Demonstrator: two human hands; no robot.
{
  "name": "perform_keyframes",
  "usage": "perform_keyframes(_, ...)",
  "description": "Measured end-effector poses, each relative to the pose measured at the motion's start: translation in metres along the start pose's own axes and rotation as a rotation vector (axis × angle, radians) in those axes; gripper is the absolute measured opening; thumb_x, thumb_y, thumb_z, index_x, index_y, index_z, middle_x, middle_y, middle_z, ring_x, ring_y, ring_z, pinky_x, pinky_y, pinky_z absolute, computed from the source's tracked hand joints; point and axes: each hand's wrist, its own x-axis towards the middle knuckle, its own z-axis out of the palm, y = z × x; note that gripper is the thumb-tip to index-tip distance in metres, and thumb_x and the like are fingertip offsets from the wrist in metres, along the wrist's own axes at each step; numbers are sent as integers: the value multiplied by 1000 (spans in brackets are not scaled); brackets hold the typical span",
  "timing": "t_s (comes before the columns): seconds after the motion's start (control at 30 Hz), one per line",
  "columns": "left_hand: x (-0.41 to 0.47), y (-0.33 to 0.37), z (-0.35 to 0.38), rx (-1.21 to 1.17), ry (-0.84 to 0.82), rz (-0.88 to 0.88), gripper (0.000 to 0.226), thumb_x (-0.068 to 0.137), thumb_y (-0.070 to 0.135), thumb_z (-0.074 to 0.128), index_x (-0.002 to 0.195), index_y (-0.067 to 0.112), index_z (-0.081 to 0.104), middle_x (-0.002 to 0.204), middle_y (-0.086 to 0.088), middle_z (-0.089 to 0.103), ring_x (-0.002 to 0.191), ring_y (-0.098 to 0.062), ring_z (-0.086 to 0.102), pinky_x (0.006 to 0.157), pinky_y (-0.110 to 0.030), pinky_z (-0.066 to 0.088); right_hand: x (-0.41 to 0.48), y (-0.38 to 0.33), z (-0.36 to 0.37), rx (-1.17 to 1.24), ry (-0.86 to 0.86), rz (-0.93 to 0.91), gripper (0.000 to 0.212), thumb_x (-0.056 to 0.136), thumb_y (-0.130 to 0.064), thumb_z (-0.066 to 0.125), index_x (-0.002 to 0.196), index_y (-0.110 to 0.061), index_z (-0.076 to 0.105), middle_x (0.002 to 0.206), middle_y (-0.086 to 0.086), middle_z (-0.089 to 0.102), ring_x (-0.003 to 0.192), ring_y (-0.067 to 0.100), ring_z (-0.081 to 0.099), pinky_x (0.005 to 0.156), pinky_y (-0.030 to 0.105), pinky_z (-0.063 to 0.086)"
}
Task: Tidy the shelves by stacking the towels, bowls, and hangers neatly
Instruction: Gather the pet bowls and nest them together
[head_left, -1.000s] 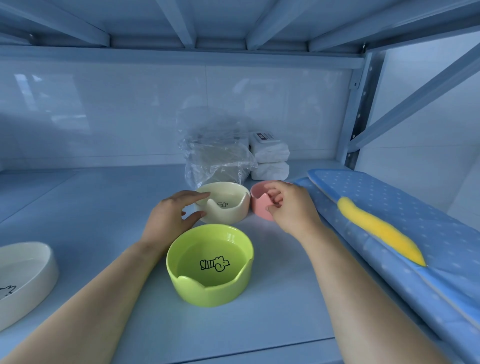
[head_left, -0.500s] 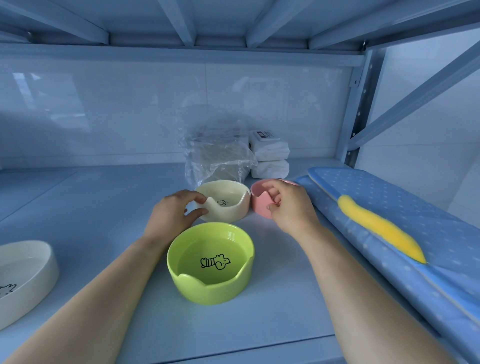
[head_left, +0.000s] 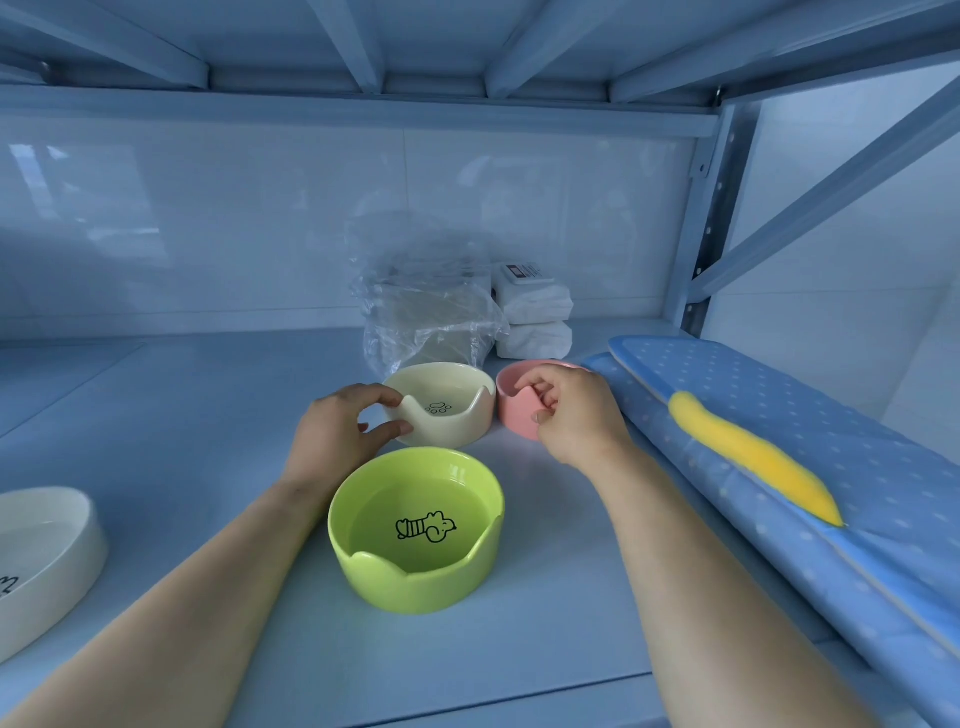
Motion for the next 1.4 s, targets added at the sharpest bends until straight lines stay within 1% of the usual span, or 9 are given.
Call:
perform_keyframes(0.27,0,-2,3,9,22,24,29,71,20,80,97,19,70,98,7,65,87,-10,58,71,-21,49,-1,7,-6,14,-30,11,43,76,10,58,86,-32,65,87,-6,58,73,6,53,58,-1,38)
perform_keyframes(0.4,0,-3,3,27,23,36,28,70,21,80,96,21,70,95,10,63,85,-9,57,67,-15,46,-1,8,-6,14,-45,7,43,76,10,58,89,-31,66,89,-7,58,75,7,53,58,0,39)
perform_keyframes(0.7,-1,1,3,0,33,25,29,68,25,82,94,25,71,93,12,65,87,-9,59,71,-23,52,-1,3,-5,-1,-41,7,43,71,7,56,95,-28,65,94,-6,61,74,-1,52,61,0,38)
perform_keyframes(0.8,2,-1,-4,-1,-20,37,34,69,27,81,101,32,68,100,15,62,92,-5,58,73,-20,50,-5,-7,-7,14,-11,-74,38,70,-3,64,101,-25,65,99,-10,63,87,4,58,87,22,47)
perform_keyframes(0.87,3,-2,-11,-31,-61,31,38,73,27,78,108,35,65,107,15,60,97,-2,55,70,-12,46,-9,-17,-11,42,4,-114,33,72,-9,65,99,-28,66,97,-13,64,91,8,61,92,39,46)
perform_keyframes(1.0,4,2,-20,-48,-72,28,25,81,27,70,105,36,66,107,14,61,99,1,55,68,-5,43,-13,-42,-25,99,-96,-120,16,79,-23,64,86,-37,66,86,-18,68,83,6,64,91,42,47)
perform_keyframes(1.1,6,11,-24,-97,-57,61,18,83,28,68,98,37,66,102,21,62,97,4,57,72,-8,47,-29,-58,-32,67,-227,-176,9,80,-40,61,87,-40,66,84,-17,68,80,5,64,86,39,50)
perform_keyframes(1.23,5,18,-24,-79,-101,127,18,84,27,67,102,31,68,100,24,60,96,4,56,79,-22,52,-65,-65,-31,158,-366,-279,8,86,-34,63,91,-32,69,90,-20,68,88,-2,61,84,25,48)
perform_keyframes(1.4,3,23,-24,-71,-128,186,19,85,26,66,103,30,68,96,26,58,94,5,54,78,-29,54,-91,-61,-22,189,-338,-349,15,86,-38,62,91,-27,71,90,-13,69,89,4,61,78,28,49)
